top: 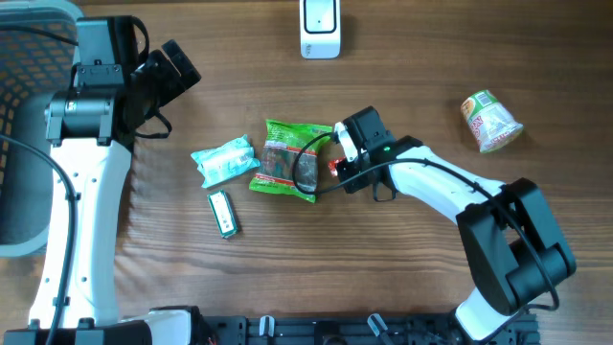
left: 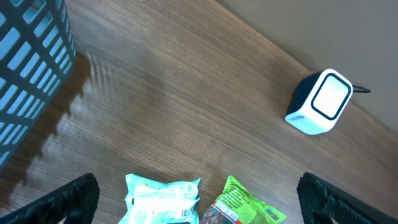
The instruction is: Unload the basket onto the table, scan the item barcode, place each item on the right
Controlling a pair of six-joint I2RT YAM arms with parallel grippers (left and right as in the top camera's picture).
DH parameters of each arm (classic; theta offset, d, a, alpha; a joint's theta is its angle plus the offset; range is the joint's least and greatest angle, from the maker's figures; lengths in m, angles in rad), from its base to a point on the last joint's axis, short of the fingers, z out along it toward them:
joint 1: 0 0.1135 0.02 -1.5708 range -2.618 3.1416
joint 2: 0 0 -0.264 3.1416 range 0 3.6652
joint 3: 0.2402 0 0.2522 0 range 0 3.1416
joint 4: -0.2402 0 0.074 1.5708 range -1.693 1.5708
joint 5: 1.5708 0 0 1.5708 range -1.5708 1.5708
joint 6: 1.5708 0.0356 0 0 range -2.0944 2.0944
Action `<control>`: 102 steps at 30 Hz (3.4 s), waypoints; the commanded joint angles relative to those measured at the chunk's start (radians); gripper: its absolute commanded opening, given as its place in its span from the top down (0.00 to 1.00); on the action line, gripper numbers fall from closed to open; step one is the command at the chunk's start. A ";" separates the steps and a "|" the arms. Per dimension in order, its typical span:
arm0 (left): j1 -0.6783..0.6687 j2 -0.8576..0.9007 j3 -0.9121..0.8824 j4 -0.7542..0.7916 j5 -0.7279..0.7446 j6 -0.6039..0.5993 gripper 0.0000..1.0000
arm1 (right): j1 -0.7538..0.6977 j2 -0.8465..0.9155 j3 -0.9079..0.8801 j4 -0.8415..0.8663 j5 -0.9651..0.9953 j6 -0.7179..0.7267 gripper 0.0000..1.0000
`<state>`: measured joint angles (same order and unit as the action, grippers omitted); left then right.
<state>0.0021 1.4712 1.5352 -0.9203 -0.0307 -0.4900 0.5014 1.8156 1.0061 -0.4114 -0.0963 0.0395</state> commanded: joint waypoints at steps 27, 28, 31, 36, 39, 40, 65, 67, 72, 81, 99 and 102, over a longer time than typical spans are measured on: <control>0.005 -0.018 0.015 0.002 0.004 0.019 0.00 | -0.222 0.063 0.098 -0.221 0.104 0.071 0.96; 0.005 -0.018 0.015 0.002 0.004 0.019 0.00 | -0.222 0.063 0.099 -0.255 0.103 0.066 0.96; 0.005 -0.018 0.015 0.002 0.004 0.019 0.00 | -0.222 0.054 0.100 -0.334 0.102 0.063 0.96; 0.005 -0.018 0.015 0.002 0.004 0.019 0.00 | -0.222 -0.003 0.154 -0.472 -0.061 -0.075 0.83; 0.005 -0.018 0.015 0.002 0.004 0.019 0.00 | -0.222 -0.037 0.188 -0.491 -0.046 -0.096 0.57; 0.005 -0.018 0.015 0.002 0.004 0.019 0.00 | -0.222 -0.047 0.192 -0.488 -0.042 -0.121 0.56; 0.005 -0.018 0.015 0.002 0.004 0.019 0.00 | -0.221 -0.054 0.042 -0.450 -0.094 -0.302 0.71; 0.005 -0.018 0.015 0.002 0.004 0.019 0.00 | -0.221 -0.054 0.037 -0.442 -0.092 -0.302 0.71; 0.005 -0.018 0.015 0.002 0.004 0.019 0.00 | -0.221 -0.052 -0.020 -0.389 -0.081 -0.309 0.70; 0.005 -0.018 0.015 0.002 0.004 0.019 0.00 | -0.221 -0.052 -0.047 -0.355 -0.082 -0.324 0.69; 0.005 -0.018 0.015 0.002 0.004 0.019 0.00 | -0.221 -0.054 0.002 -0.460 -0.218 -0.212 0.59; 0.005 -0.018 0.015 0.002 0.004 0.019 0.00 | -0.221 -0.054 -0.050 -0.390 -0.189 -0.211 0.63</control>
<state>0.0021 1.4712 1.5352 -0.9203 -0.0311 -0.4900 0.2794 1.7672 1.0008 -0.8467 -0.2775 -0.1909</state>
